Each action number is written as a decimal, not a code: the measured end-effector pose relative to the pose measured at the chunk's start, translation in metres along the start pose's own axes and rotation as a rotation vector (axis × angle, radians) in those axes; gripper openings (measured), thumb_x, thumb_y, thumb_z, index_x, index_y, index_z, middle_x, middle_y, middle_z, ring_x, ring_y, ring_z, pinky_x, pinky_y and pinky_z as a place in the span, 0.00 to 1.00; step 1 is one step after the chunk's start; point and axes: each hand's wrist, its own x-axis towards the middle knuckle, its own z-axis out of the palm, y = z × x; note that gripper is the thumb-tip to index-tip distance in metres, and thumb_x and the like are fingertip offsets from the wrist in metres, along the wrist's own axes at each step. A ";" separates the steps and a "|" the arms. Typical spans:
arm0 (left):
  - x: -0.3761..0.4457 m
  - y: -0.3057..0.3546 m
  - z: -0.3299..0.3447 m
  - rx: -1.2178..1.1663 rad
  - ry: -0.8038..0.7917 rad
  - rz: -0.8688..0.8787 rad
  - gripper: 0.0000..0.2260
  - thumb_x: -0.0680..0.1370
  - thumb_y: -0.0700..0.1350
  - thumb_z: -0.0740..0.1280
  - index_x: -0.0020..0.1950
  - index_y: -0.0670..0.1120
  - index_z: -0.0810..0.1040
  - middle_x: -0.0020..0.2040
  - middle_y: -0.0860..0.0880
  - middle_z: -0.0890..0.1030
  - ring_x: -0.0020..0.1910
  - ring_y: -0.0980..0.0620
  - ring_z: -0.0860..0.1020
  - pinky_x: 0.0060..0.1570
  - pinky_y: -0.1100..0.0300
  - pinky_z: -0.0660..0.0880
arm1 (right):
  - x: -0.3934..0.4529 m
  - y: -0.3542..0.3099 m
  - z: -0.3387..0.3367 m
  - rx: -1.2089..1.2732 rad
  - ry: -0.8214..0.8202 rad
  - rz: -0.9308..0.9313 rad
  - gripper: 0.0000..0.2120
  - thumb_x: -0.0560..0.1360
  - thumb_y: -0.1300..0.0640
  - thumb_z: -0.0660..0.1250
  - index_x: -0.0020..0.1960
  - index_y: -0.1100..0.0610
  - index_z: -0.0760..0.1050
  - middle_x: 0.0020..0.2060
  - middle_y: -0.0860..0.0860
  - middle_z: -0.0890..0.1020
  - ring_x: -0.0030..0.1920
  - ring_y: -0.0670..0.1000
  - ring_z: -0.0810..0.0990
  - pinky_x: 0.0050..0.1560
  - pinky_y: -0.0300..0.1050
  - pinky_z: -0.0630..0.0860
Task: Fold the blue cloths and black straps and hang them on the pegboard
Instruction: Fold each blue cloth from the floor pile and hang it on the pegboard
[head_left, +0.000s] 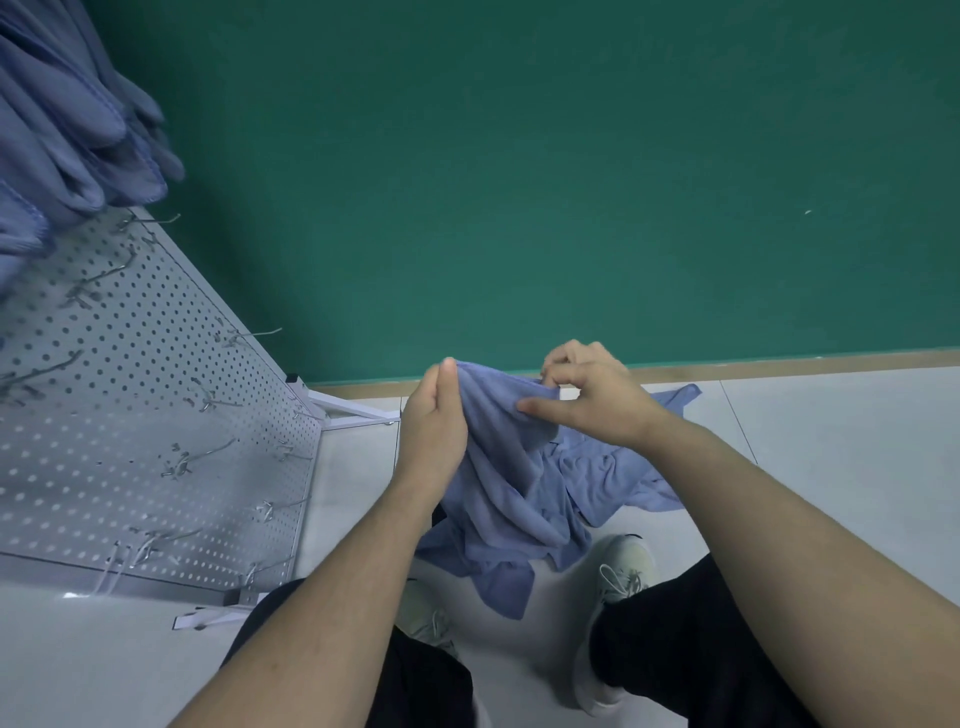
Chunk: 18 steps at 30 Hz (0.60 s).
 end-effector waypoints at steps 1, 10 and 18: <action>0.002 0.000 -0.002 0.014 0.019 0.024 0.19 0.86 0.53 0.53 0.42 0.42 0.68 0.37 0.53 0.70 0.37 0.56 0.69 0.42 0.57 0.69 | 0.000 0.001 -0.004 -0.064 -0.005 0.013 0.16 0.70 0.34 0.70 0.31 0.40 0.69 0.58 0.42 0.76 0.60 0.50 0.68 0.64 0.51 0.65; 0.011 -0.005 -0.014 0.168 -0.027 0.011 0.19 0.86 0.53 0.52 0.45 0.43 0.73 0.42 0.51 0.76 0.43 0.51 0.73 0.50 0.53 0.69 | -0.005 -0.011 -0.006 0.269 0.045 0.088 0.17 0.76 0.59 0.69 0.38 0.52 0.62 0.32 0.46 0.67 0.33 0.46 0.63 0.37 0.46 0.64; 0.007 0.035 -0.021 -0.130 -0.092 -0.103 0.28 0.83 0.64 0.51 0.73 0.48 0.72 0.72 0.51 0.74 0.73 0.53 0.69 0.75 0.51 0.63 | -0.009 -0.053 -0.045 0.174 0.169 0.024 0.17 0.76 0.53 0.71 0.38 0.50 0.63 0.30 0.47 0.70 0.31 0.47 0.65 0.33 0.44 0.64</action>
